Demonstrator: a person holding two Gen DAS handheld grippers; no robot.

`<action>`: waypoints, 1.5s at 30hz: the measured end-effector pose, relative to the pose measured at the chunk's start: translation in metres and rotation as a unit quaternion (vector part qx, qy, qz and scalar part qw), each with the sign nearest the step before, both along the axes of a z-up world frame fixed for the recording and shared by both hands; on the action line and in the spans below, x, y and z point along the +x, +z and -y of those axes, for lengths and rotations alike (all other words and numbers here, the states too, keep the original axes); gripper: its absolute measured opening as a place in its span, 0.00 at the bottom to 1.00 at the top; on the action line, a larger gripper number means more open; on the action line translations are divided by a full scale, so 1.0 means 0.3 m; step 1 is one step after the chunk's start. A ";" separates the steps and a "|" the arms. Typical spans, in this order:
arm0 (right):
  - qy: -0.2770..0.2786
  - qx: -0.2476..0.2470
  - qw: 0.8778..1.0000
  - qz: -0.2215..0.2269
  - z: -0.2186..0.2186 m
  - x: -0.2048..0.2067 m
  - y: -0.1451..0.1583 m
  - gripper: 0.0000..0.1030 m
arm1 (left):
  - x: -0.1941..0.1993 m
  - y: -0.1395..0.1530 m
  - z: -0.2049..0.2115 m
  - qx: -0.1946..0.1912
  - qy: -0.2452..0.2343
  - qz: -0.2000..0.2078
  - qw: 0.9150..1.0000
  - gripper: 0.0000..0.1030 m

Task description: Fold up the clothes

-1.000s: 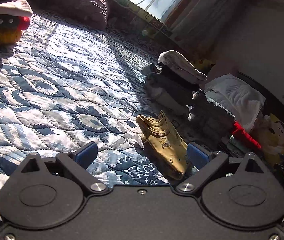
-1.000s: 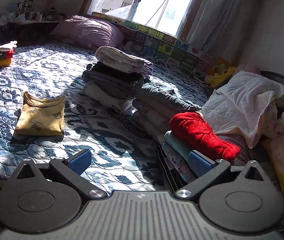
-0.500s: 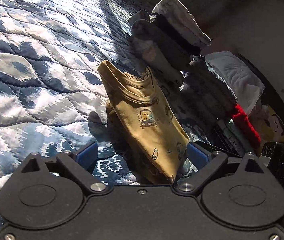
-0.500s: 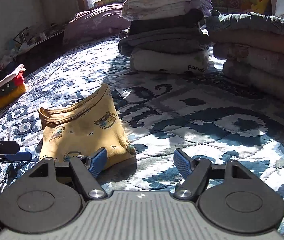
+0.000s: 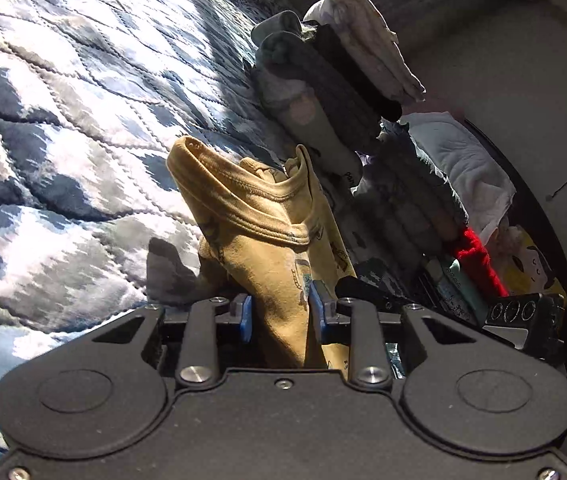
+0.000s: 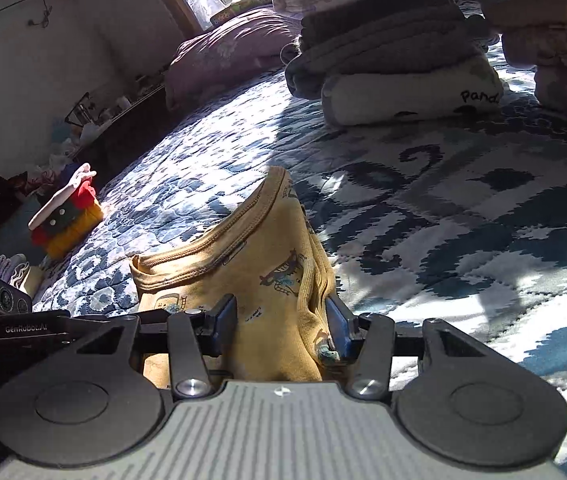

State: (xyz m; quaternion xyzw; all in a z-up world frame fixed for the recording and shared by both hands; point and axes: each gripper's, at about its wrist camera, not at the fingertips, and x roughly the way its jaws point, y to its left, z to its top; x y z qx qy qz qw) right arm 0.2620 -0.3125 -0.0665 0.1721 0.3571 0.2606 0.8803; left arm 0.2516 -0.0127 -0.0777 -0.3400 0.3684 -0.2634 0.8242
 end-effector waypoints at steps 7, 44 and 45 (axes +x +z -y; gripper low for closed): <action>0.013 0.075 0.996 0.046 -0.098 -0.012 0.110 0.22 | 0.031 0.141 -0.089 0.023 -0.006 0.087 0.996 0.16; -0.041 0.032 0.999 0.013 -0.266 0.379 0.056 0.48 | 0.262 0.238 -0.212 0.340 0.059 0.085 0.935 0.81; -0.038 0.028 0.999 0.017 -0.277 0.402 0.064 0.48 | 0.276 0.242 -0.224 0.331 0.060 0.085 0.938 0.81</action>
